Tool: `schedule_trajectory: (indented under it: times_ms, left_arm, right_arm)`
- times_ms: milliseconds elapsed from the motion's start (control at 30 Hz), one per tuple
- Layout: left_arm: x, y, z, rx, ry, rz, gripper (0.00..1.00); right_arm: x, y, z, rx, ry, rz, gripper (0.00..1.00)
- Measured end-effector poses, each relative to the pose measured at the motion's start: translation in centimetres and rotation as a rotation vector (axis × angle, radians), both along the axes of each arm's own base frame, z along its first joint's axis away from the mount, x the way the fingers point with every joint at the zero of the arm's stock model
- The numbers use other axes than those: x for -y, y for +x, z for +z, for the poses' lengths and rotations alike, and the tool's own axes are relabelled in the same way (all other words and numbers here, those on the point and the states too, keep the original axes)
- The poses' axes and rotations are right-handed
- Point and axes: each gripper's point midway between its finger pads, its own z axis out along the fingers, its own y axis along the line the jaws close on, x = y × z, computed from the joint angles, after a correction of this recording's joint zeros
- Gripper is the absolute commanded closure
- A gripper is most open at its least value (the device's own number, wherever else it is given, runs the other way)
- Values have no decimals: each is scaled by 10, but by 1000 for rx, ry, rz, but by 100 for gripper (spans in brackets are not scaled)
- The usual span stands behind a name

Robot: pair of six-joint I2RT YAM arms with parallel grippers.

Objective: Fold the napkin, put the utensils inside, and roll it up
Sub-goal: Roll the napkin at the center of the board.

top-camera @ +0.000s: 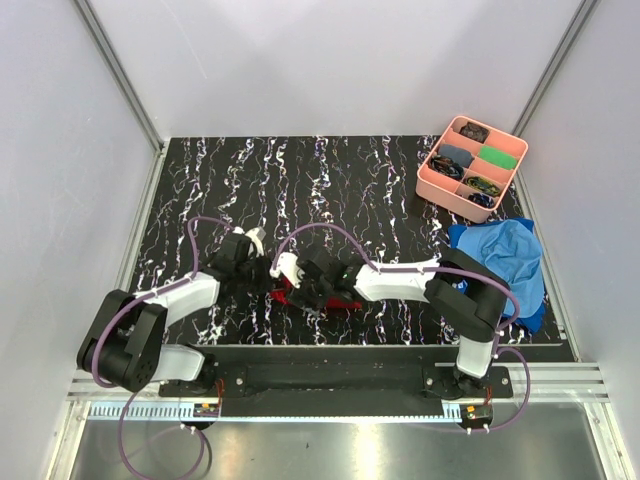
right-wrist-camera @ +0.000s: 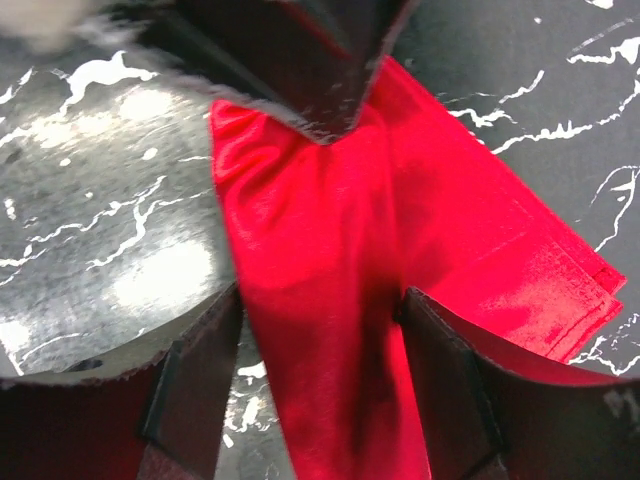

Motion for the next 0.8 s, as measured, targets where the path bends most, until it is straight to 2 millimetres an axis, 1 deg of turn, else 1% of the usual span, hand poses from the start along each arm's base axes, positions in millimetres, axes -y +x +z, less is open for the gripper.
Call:
schedule_trajectory:
  times_ms: [33, 100, 133, 167, 233, 267, 300, 433, 467, 500, 600, 667, 800]
  left_arm:
    - [0, 0, 0, 1, 1, -1, 77]
    - [0, 0, 0, 2, 4, -4, 68]
    - [-1, 0, 1, 0, 6, -3, 66]
    - [-1, 0, 2, 2, 8, -3, 59]
    - [-2, -1, 4, 10, 12, -3, 54]
    - [-3, 0, 6, 17, 14, 2, 48]
    - [-4, 0, 10, 27, 16, 7, 45]
    - [-10, 5, 29, 101, 22, 32, 37]
    - [-11, 6, 34, 124, 24, 43, 35]
    - [-13, 8, 40, 148, 24, 52, 30]
    - [-18, 9, 52, 212, 20, 76, 25]
    - [-21, 6, 53, 233, 17, 85, 23]
    - [-26, -5, 42, 225, 26, 92, 21]
  right_arm:
    - [1, 2, -1, -8, 4, -8, 32]
    - [2, 4, -2, -31, 14, -18, 35]
    - [2, 4, -3, -47, 21, -17, 38]
    - [2, 4, -4, -64, 29, -20, 40]
    - [2, 4, -5, -86, 41, -23, 43]
    - [1, 5, -4, -96, 50, -26, 44]
    - [2, 6, -4, -107, 57, -29, 45]
    - [0, 9, -3, -157, 100, -34, 50]
    - [-1, 9, -3, -173, 113, -34, 50]
    - [-1, 9, -2, -191, 126, -33, 50]
    - [-2, 10, -2, -252, 166, -29, 50]
    - [-2, 10, -1, -299, 193, -23, 51]
    - [-2, 11, 0, -386, 238, -20, 51]
